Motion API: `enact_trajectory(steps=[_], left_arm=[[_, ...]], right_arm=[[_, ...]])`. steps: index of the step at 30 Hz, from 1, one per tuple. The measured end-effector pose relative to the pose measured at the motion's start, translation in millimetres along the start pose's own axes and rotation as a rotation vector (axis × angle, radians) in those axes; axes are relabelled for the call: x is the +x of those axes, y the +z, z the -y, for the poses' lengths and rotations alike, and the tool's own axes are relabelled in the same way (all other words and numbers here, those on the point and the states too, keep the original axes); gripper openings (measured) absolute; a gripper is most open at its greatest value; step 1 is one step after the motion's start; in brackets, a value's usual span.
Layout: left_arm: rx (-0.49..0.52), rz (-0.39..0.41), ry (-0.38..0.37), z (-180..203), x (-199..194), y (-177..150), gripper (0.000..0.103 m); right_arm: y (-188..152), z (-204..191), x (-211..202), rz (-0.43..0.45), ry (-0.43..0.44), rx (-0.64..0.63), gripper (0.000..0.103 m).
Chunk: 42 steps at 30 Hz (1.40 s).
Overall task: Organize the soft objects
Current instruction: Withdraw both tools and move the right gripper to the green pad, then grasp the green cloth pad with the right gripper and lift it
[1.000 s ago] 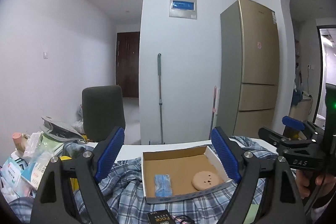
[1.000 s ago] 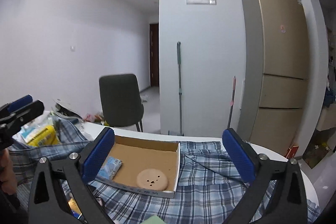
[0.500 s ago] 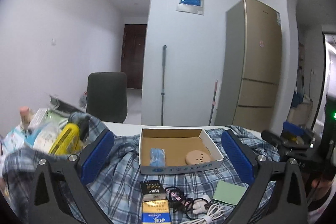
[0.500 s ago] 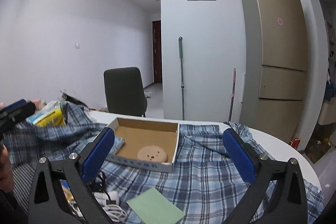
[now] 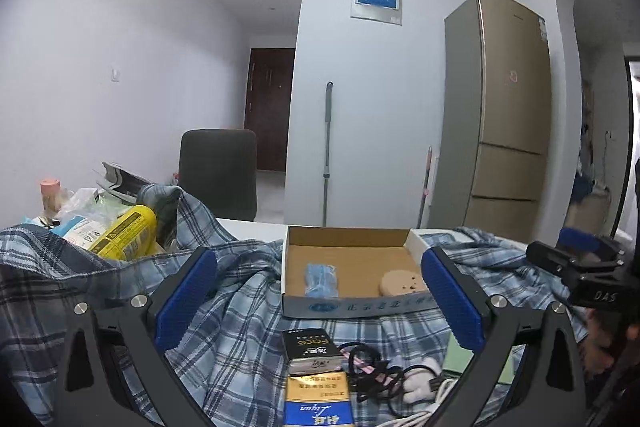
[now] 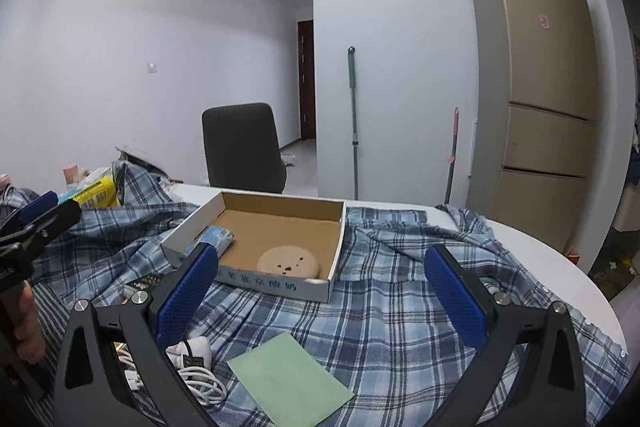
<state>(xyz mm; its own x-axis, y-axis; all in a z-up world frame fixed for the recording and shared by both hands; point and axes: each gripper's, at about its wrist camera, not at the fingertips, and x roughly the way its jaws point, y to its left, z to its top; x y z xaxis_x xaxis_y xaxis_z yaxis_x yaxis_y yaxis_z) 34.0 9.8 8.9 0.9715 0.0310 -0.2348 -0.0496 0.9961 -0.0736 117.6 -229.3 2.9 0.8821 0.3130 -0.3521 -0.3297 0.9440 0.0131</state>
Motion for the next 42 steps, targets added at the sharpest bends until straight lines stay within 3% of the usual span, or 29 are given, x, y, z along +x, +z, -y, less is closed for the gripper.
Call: enact_trajectory(steps=[6,13,17,22,24,26,29,34,37,42], left_arm=[[0.086,-0.03,-0.003,16,5,-7,0.103],[0.044,-0.075,0.01,7,11,-7,0.103],[0.045,-0.093,0.016,6,16,-8,0.103],[0.047,-0.11,0.013,6,19,-8,0.103],[0.052,-0.118,0.011,6,20,-8,0.103],[0.062,-0.158,0.016,7,25,-9,0.103],[0.032,-0.229,-0.017,2,34,-10,0.103],[0.004,-0.249,-0.019,-4,37,-10,0.103],[0.016,-0.253,-0.03,-1,37,-11,0.103],[0.046,-0.263,-0.047,5,38,-13,0.103]], right_arm=[[-4,-4,4,-0.018,0.003,-0.028,0.103],[-4,-2,10,-0.068,0.046,-0.025,0.103],[2,-5,28,-0.202,0.208,-0.092,0.103],[1,-14,52,-0.362,0.343,-0.217,0.103],[-6,-17,62,-0.431,0.359,-0.27,0.099],[-16,-19,72,-0.501,0.361,-0.303,0.086],[-30,-17,86,-0.591,0.375,-0.307,0.083],[-45,-21,99,-0.652,0.428,-0.346,0.082],[-50,-22,106,-0.705,0.511,-0.365,0.075],[-57,-20,116,-0.741,0.497,-0.396,0.073]])
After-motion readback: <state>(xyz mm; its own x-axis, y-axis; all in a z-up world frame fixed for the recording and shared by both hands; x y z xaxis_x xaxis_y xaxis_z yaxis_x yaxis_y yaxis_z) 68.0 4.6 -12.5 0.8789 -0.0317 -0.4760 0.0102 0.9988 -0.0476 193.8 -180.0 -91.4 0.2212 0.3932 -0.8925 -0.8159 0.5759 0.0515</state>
